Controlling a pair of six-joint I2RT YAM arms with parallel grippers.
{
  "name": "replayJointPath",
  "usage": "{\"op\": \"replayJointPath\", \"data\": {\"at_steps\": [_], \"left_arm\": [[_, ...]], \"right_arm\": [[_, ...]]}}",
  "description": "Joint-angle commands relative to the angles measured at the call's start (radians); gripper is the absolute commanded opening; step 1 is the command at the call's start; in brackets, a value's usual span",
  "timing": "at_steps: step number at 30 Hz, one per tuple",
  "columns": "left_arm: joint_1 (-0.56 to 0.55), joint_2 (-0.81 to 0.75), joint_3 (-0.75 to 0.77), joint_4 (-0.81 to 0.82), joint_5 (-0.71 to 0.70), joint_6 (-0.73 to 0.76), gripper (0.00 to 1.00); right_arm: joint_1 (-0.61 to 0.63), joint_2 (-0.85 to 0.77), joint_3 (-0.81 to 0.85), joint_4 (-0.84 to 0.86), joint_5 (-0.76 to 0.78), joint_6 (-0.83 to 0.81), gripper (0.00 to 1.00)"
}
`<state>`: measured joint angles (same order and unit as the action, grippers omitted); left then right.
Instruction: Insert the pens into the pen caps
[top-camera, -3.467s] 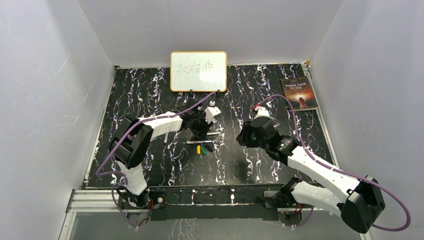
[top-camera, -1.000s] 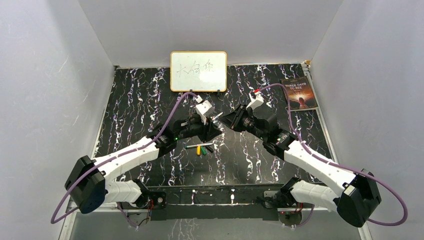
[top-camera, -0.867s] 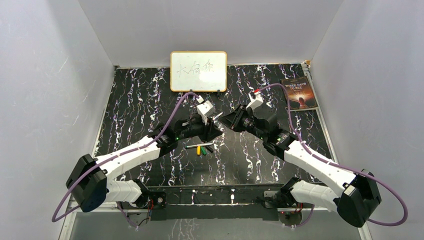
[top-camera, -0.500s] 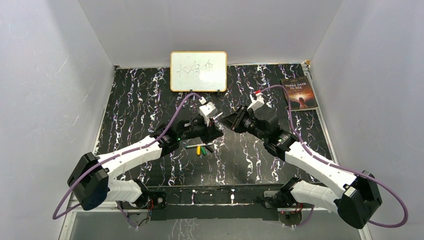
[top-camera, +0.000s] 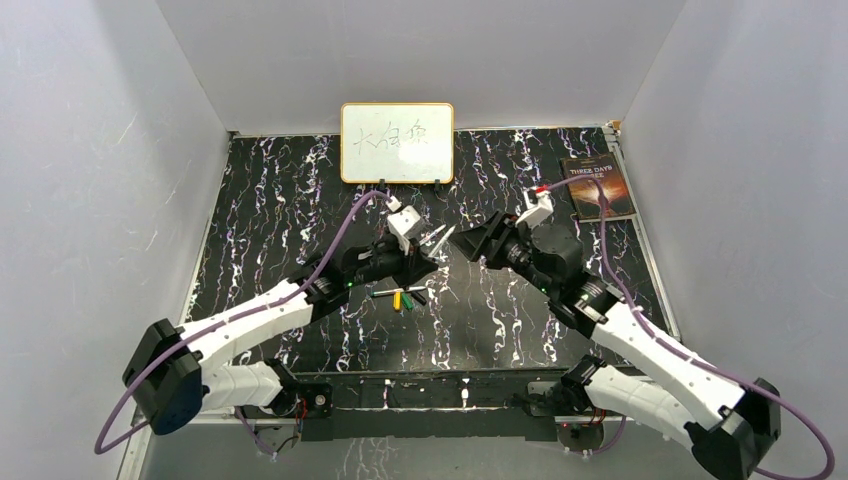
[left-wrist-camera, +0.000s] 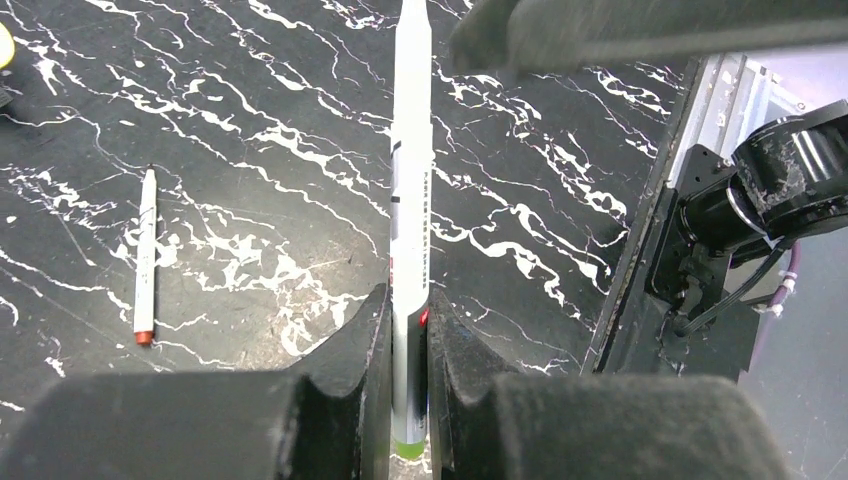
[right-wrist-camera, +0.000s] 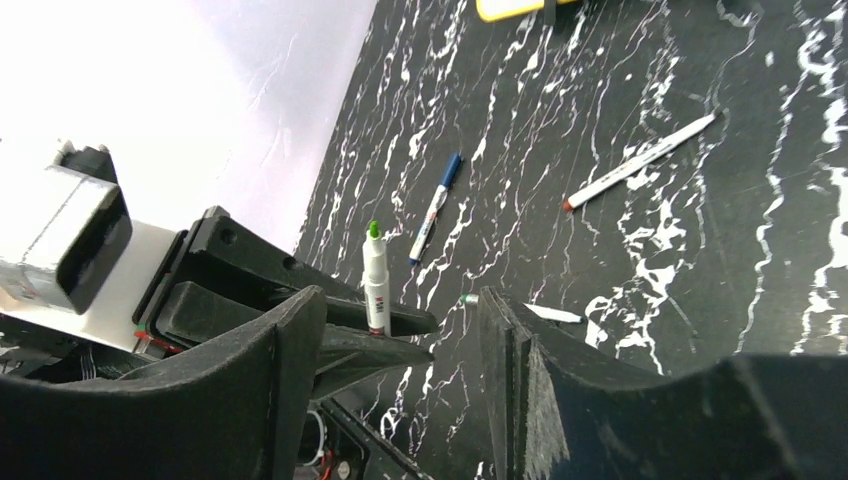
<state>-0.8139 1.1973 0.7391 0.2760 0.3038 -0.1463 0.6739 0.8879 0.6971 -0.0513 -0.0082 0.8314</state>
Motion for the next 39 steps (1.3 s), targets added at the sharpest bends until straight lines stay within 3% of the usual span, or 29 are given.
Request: {"op": "replayJointPath", "data": {"at_steps": [1,9,14,18,21,24,27,31,34,39], "left_arm": [[-0.002,-0.082,-0.035,-0.026,-0.032,0.028,0.00],[0.002,-0.123,-0.006,-0.204,-0.169,0.110,0.00],[0.085,-0.167,-0.012,-0.287,-0.165,0.110,0.00],[0.199,-0.206,-0.051,-0.289,-0.075,0.073,0.00],[0.224,-0.208,-0.039,-0.319,-0.076,0.065,0.00],[0.241,-0.198,-0.008,-0.368,-0.076,0.065,0.00],[0.258,-0.202,0.011,-0.413,-0.081,0.069,0.00],[0.279,-0.232,0.003,-0.448,-0.082,0.078,0.00],[0.287,-0.251,-0.016,-0.452,-0.077,0.078,0.00],[0.289,-0.252,-0.023,-0.457,-0.062,0.080,0.00]], "right_arm": [[0.003,-0.083,0.039,-0.094,0.111,-0.080,0.56],[0.005,-0.132,0.002,-0.305,0.102,-0.193,0.47],[0.064,-0.152,-0.096,-0.311,0.062,-0.207,0.38],[0.223,-0.067,-0.112,-0.289,0.137,-0.197,0.38],[0.383,0.058,-0.073,-0.272,0.255,-0.204,0.42],[0.460,0.213,-0.016,-0.251,0.328,-0.203,0.42],[0.469,0.281,-0.005,-0.176,0.329,-0.194,0.32],[0.469,0.350,0.021,-0.133,0.353,-0.202,0.06],[0.469,0.419,0.063,-0.131,0.351,-0.216,0.00],[0.465,0.521,0.109,-0.085,0.335,-0.224,0.01]]}}
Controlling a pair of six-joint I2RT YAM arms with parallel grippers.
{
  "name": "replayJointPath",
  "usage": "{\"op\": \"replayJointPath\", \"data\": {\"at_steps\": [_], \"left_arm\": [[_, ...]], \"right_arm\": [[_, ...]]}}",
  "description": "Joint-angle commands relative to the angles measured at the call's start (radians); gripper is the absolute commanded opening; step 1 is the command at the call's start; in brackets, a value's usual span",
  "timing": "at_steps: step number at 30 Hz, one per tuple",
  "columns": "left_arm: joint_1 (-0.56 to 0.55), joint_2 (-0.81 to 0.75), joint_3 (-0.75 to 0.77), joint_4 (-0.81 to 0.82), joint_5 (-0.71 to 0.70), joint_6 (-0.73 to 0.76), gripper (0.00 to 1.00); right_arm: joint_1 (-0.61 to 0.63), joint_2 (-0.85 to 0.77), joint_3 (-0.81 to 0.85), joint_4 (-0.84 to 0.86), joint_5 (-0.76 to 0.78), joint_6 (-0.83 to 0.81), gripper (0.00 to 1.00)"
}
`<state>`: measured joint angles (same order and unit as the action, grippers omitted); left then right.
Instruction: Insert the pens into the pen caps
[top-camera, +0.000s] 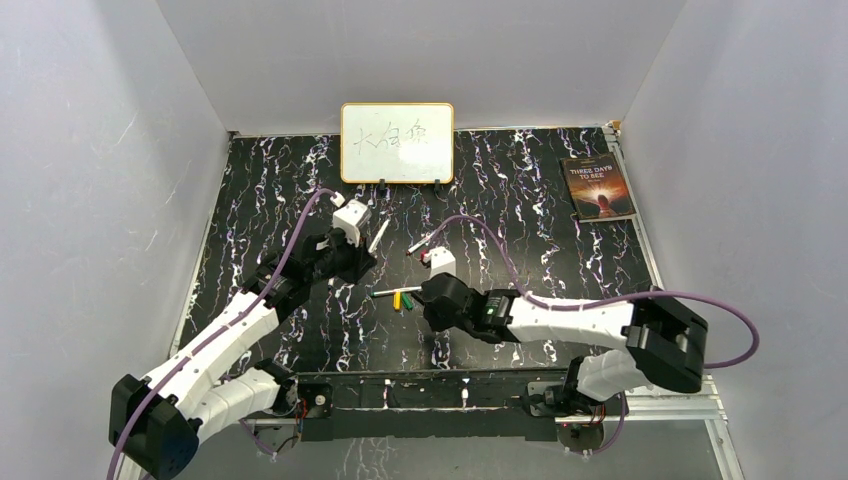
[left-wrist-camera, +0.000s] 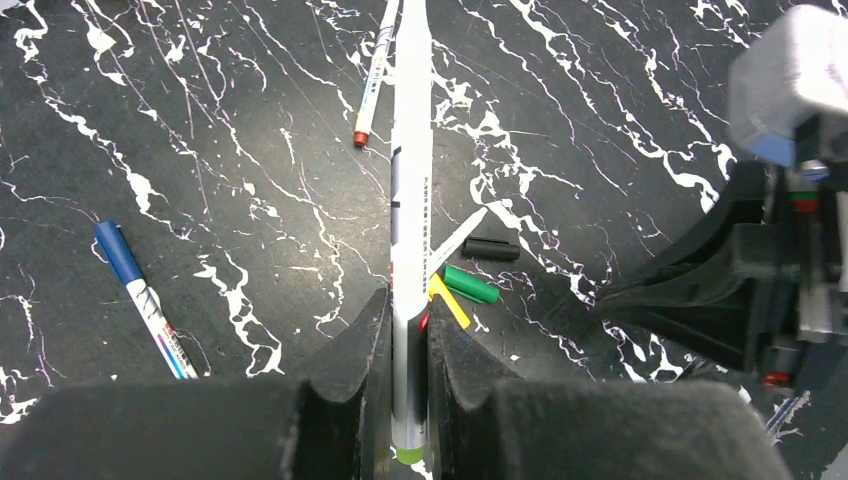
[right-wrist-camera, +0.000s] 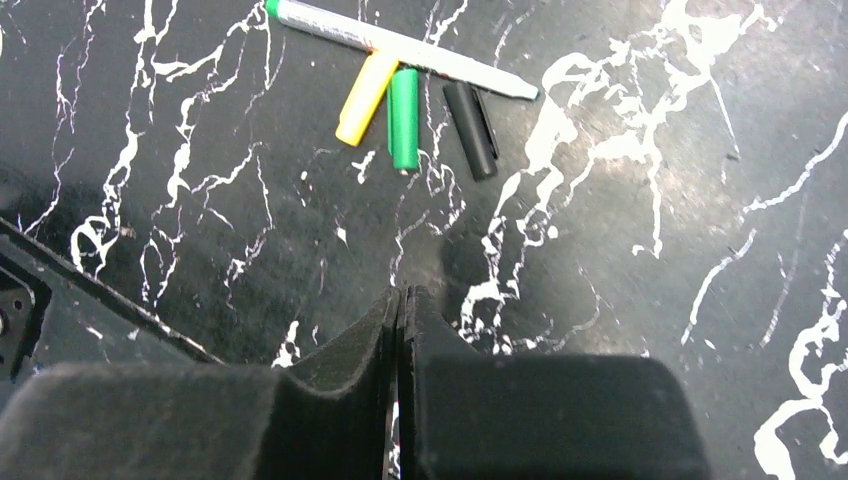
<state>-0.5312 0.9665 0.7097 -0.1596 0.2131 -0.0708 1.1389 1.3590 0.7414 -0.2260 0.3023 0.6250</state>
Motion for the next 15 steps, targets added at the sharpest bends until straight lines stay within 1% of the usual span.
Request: {"op": "replayJointPath", "data": {"at_steps": [1,4,10,13,15], "left_arm": [[0.006,-0.022,0.007,-0.021,0.029,0.006,0.00],[0.007,-0.023,0.007,-0.021,0.034,0.009,0.00],[0.007,-0.020,0.008,-0.023,0.046,0.015,0.00],[0.007,-0.021,0.008,-0.026,0.050,0.016,0.00],[0.007,-0.025,0.006,-0.029,0.048,0.017,0.00]], "right_arm": [[-0.004,0.067,0.080,0.093,0.027,-0.021,0.07],[-0.030,0.109,0.122,0.099,0.025,-0.044,0.18],[-0.098,0.185,0.190,0.102,-0.008,-0.114,0.25],[-0.108,0.224,0.217,0.094,-0.013,-0.144,0.30],[-0.108,0.239,0.219,0.098,-0.018,-0.153,0.32]]}}
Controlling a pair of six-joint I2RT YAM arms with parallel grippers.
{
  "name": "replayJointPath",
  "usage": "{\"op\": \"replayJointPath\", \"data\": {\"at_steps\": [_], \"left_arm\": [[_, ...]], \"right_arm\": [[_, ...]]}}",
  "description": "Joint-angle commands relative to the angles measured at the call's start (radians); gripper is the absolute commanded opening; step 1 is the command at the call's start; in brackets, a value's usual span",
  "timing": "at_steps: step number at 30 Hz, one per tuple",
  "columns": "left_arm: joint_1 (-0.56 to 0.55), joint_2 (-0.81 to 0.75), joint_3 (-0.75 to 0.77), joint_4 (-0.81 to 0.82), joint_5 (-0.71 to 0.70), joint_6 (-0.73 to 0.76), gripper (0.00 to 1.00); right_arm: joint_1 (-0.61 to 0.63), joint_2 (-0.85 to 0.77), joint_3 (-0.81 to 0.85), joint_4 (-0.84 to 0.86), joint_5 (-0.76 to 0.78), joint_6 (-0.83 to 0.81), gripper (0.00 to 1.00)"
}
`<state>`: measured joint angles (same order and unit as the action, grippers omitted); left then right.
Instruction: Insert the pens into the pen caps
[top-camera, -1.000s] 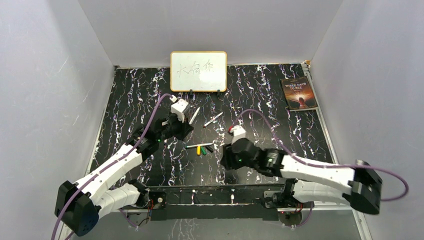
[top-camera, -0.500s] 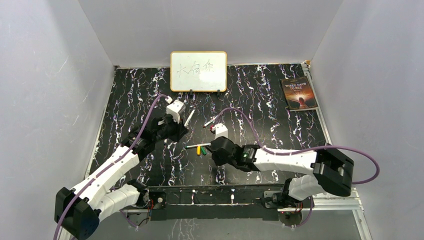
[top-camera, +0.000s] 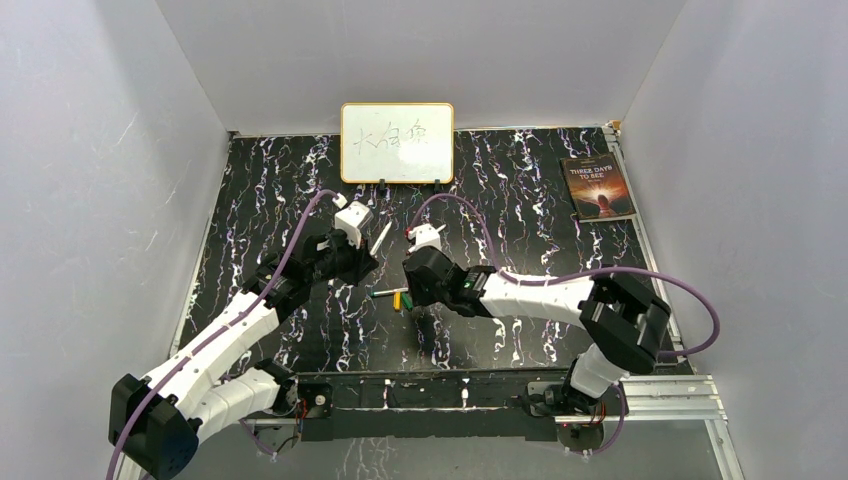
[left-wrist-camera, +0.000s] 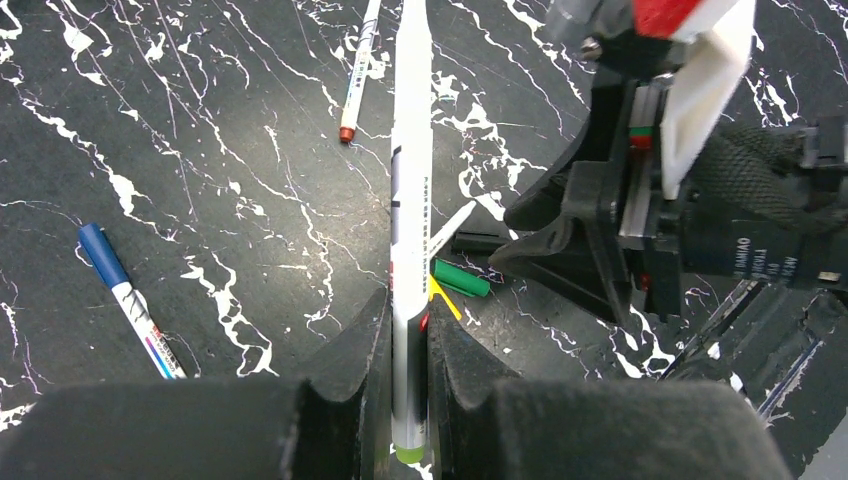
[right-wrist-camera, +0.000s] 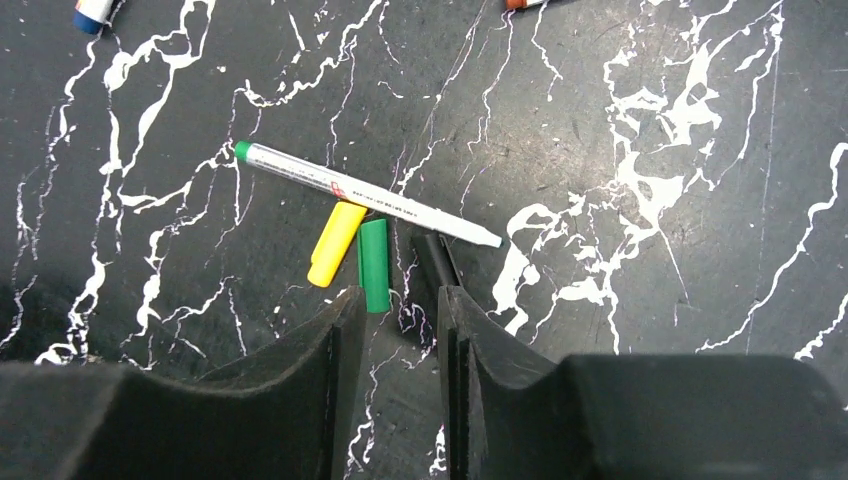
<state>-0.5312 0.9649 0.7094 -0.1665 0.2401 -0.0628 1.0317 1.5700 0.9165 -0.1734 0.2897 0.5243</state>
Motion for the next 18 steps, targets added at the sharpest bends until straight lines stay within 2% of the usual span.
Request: {"op": "replayJointPath", "data": {"at_steps": [1,9,18], "left_arm": [[0.007,-0.027,0.007,-0.022,0.020,0.010,0.00],[0.007,-0.014,0.009,-0.022,0.029,0.015,0.00],[0.007,-0.016,0.005,-0.018,0.053,0.007,0.00]], "right_arm": [[-0.001,0.032,0.039,0.051,-0.010,-0.055,0.33],[-0.004,0.037,-0.026,0.082,-0.031,-0.052,0.37],[-0.008,0.087,-0.012,0.082,-0.029,-0.061,0.35]]}}
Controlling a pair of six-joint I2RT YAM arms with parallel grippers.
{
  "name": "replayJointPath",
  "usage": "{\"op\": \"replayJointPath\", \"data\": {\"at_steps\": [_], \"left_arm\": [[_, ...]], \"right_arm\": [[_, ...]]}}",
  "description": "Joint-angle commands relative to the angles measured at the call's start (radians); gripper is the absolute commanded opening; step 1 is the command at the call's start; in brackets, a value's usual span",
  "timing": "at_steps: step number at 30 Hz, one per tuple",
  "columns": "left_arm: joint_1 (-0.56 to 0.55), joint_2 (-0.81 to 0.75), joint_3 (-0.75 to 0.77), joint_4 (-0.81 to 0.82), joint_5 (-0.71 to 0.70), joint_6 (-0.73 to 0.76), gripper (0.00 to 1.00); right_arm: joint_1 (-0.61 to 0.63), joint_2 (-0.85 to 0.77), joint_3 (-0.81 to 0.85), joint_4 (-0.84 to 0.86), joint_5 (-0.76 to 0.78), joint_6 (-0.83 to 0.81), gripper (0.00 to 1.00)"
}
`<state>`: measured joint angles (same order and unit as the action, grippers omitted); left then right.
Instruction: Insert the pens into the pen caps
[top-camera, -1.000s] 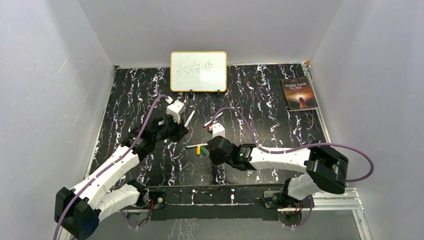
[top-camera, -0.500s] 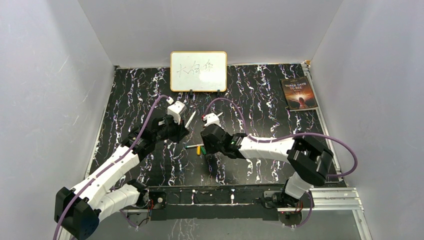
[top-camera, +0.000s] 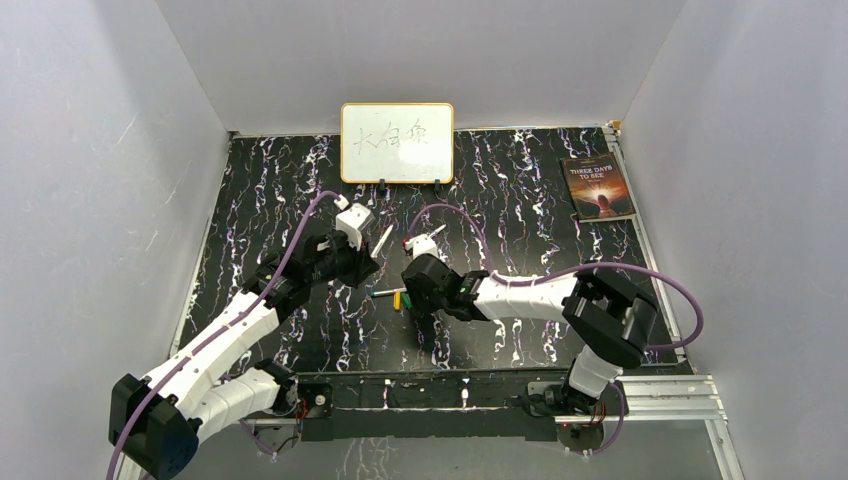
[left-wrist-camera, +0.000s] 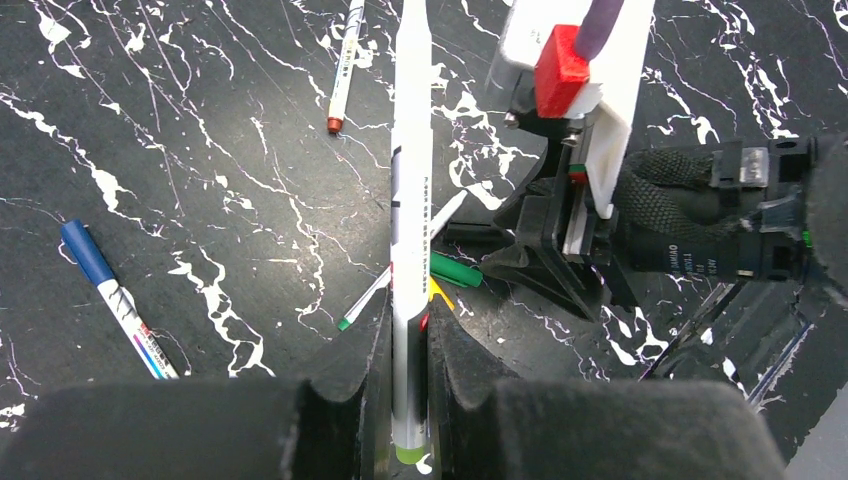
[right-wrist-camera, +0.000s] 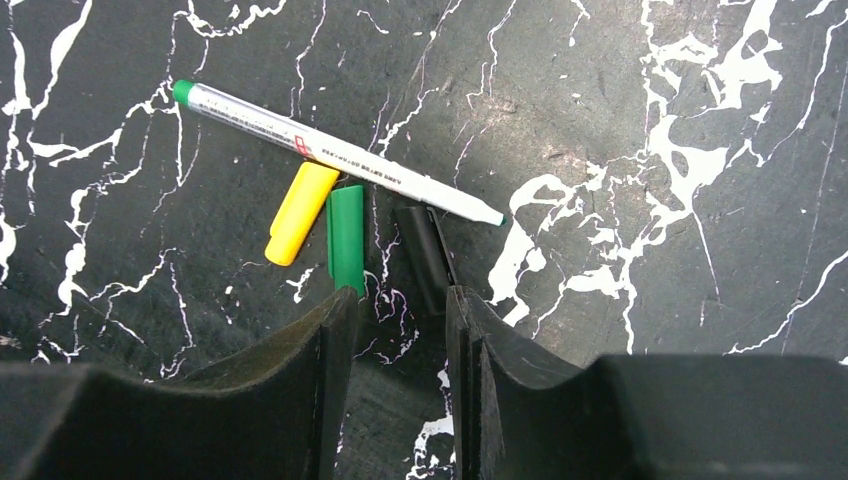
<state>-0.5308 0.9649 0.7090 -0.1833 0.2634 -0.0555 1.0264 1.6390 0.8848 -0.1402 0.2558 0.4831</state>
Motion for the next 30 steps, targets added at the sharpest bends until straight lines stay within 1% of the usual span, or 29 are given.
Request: {"op": "replayJointPath", "data": {"at_steps": [1,11,12,15,19,20,30], "left_arm": [[0.006,-0.017,0.004,-0.002,0.030,-0.001,0.00],[0.007,-0.018,0.005,-0.002,0.036,0.003,0.00],[0.006,-0.018,0.005,-0.001,0.037,0.002,0.00],[0.006,-0.017,0.005,-0.002,0.040,0.005,0.00],[0.006,-0.014,0.006,-0.001,0.045,0.006,0.00],[0.007,-0.012,0.008,-0.001,0.045,0.006,0.00],[0.006,-0.003,0.012,0.002,0.059,0.008,0.00]], "right_arm": [[-0.003,0.022,0.022,0.048,0.004,-0.023,0.35],[-0.008,0.056,0.022,0.037,0.020,-0.028,0.33],[-0.009,0.056,0.022,0.035,0.021,-0.025,0.30],[-0.009,0.047,0.022,0.029,0.023,-0.019,0.17],[-0.010,0.013,0.014,0.010,0.026,-0.010,0.05],[-0.011,0.000,0.012,0.004,0.025,-0.007,0.01],[-0.010,-0.192,-0.106,-0.038,0.035,0.074,0.00]]}}
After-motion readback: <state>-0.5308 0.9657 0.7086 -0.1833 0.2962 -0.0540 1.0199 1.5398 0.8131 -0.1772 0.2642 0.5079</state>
